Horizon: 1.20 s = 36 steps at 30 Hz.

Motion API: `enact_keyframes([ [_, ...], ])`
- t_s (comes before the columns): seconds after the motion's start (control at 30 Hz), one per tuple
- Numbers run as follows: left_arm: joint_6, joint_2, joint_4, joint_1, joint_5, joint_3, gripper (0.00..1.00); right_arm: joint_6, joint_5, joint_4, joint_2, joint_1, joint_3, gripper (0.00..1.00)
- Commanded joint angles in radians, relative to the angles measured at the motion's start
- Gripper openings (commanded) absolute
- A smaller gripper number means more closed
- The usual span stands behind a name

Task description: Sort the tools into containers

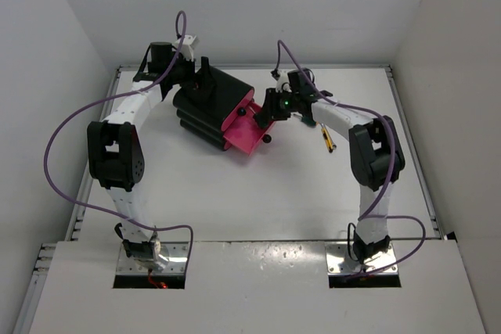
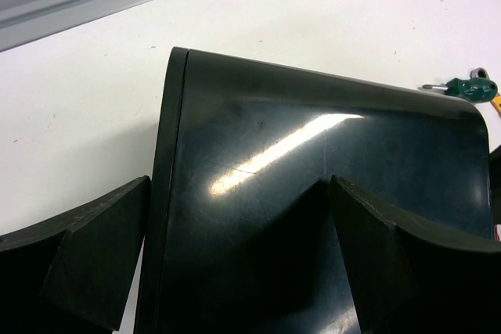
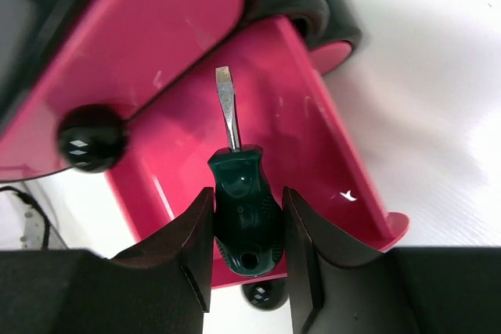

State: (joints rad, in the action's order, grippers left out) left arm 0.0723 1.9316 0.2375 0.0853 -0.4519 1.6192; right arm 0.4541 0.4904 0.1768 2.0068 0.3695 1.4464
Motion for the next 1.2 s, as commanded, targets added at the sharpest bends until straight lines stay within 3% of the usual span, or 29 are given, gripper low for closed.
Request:
enact_keyframes([
  [0.0,-0.083,0.121,0.255,0.030,0.079,-0.085,0.99,0.015,-0.018,-0.039,-0.002,0.015,0.057,0.06],
  [0.1,-0.083,0.121,0.255,0.030,0.079,-0.085,0.99,0.015,-0.027,-0.039,-0.002,0.016,0.066,0.10],
  [0.13,-0.083,0.121,0.255,0.030,0.079,-0.085,0.99,0.015,-0.027,-0.039,-0.002,0.016,0.066,0.21],
  [0.2,-0.083,0.121,0.255,0.030,0.079,-0.094,0.99,0.015,-0.027,-0.030,-0.002,0.025,0.066,0.33],
  [0.3,-0.083,0.121,0.255,0.030,0.079,-0.094,0.99,0.006,-0.027,-0.030,-0.016,0.025,0.066,0.44],
  [0.53,-0.083,0.121,0.255,0.030,0.070,-0.094,0.99,0.006,-0.036,-0.008,-0.065,0.025,0.066,0.52],
  [0.73,-0.083,0.121,0.255,0.030,0.070,-0.094,0.99,-0.071,-0.084,0.067,-0.189,-0.070,0.048,0.52],
  [1.0,-0.083,0.121,0.255,0.030,0.070,-0.085,0.99,-0.357,-0.208,0.118,-0.238,-0.202,-0.099,0.50],
  [1.17,-0.083,0.121,0.255,0.030,0.061,-0.085,0.99,-0.576,-0.193,0.219,-0.117,-0.254,0.003,0.52],
])
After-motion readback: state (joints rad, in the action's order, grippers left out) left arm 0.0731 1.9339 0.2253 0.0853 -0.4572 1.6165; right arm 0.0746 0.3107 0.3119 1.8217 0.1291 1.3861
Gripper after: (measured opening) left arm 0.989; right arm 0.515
